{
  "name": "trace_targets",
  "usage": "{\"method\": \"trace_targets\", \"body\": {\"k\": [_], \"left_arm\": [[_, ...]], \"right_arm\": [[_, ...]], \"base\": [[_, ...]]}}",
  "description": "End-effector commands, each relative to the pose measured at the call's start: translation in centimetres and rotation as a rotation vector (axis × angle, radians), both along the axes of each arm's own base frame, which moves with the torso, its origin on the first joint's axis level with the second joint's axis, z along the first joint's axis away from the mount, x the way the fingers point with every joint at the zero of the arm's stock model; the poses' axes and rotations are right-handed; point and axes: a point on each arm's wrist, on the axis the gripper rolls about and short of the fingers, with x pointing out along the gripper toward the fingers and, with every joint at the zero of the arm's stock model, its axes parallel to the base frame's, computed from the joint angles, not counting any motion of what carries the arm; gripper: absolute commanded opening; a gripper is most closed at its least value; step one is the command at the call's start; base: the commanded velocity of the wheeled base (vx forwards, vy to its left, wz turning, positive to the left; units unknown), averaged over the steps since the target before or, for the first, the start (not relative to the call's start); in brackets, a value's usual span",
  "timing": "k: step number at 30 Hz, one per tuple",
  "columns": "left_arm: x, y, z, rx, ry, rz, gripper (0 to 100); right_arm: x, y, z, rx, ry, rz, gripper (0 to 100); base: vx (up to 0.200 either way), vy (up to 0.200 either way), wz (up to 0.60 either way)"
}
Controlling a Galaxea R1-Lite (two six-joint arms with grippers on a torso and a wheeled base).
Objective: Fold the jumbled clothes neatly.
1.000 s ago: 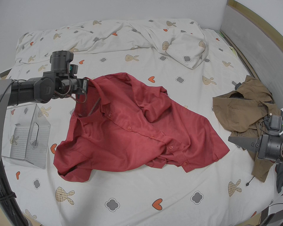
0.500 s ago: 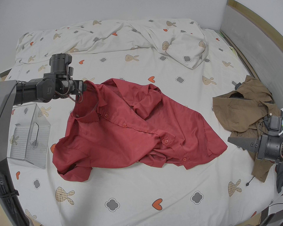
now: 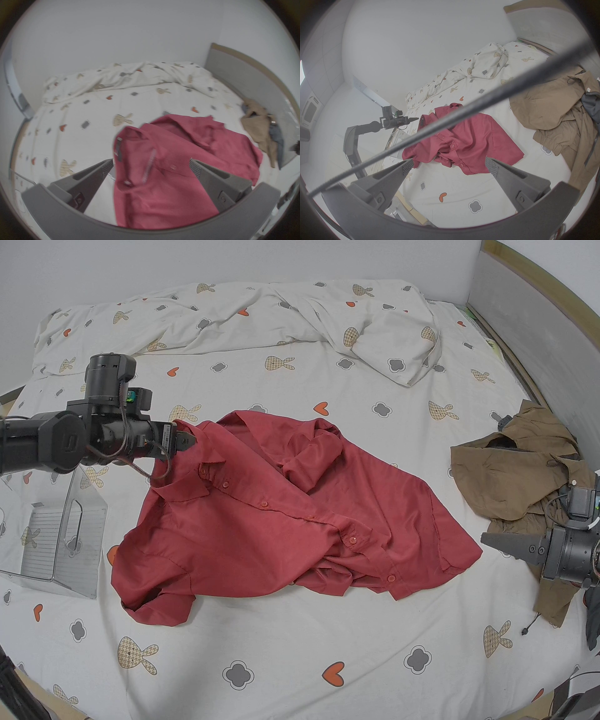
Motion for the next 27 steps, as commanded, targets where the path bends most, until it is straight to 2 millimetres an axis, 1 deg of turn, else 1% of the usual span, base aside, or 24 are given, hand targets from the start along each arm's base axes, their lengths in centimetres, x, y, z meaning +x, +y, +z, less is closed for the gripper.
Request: {"method": "trace_targets", "body": {"k": [1,2,4,8,9,10,11,13,16,20,21,23,27], "left_arm": [[-6.9,0.4,1.8,-0.106,0.016,-0.208,100],[-8.6,0.9,1.0,-0.16,0.068,-0.283,100],[-10.2,1.9,-0.1,-0.217,0.134,-0.329,100],[-12.7,4.1,-2.0,-0.308,0.204,-0.402,100],[-12.9,4.2,-2.1,-0.312,0.207,-0.405,100],[-13.9,4.9,-2.9,-0.35,0.23,-0.442,100],[-14.4,5.2,-3.4,-0.359,0.24,-0.451,100],[-15.4,5.9,-4.2,-0.344,0.242,-0.437,100],[-16.7,6.8,-4.9,-0.325,0.225,-0.414,100],[-17.4,7.2,-5.4,-0.315,0.205,-0.389,100],[-17.5,7.3,-5.9,-0.308,0.206,-0.365,100],[-17.4,7.4,-6.3,-0.295,0.208,-0.343,100],[-16.6,7.6,-7.8,-0.257,0.231,-0.265,100]], "right_arm": [[0.6,0.1,-0.6,-0.01,0.031,-0.003,100],[0.7,0.2,-0.7,-0.012,0.036,-0.003,100],[0.7,0.2,-0.7,-0.012,0.036,-0.003,100],[0.7,0.2,-0.7,-0.012,0.036,-0.003,100],[0.7,0.2,-0.7,-0.013,0.036,-0.004,100],[0.7,0.2,-0.7,-0.012,0.036,-0.003,100],[0.7,0.2,-0.7,-0.012,0.038,-0.003,100],[0.6,0.2,-0.8,-0.015,0.04,-0.002,100],[0.6,0.2,-0.9,-0.015,0.043,-0.004,100],[0.7,0.2,-0.9,-0.015,0.043,-0.003,100],[0.7,0.2,-0.9,-0.017,0.045,-0.002,100],[0.7,0.2,-0.9,-0.016,0.046,0.001,100],[0.6,0.2,-1.0,-0.016,0.046,0.001,100]], "base": [[0.0,0.0,0.0],[0.0,0.0,0.0],[0.0,0.0,0.0],[0.0,0.0,0.0],[0.0,0.0,0.0],[0.0,0.0,0.0],[0.0,0.0,0.0],[0.0,0.0,0.0],[0.0,0.0,0.0],[0.0,0.0,0.0],[0.0,0.0,0.0],[0.0,0.0,0.0],[0.0,0.0,0.0]]}}
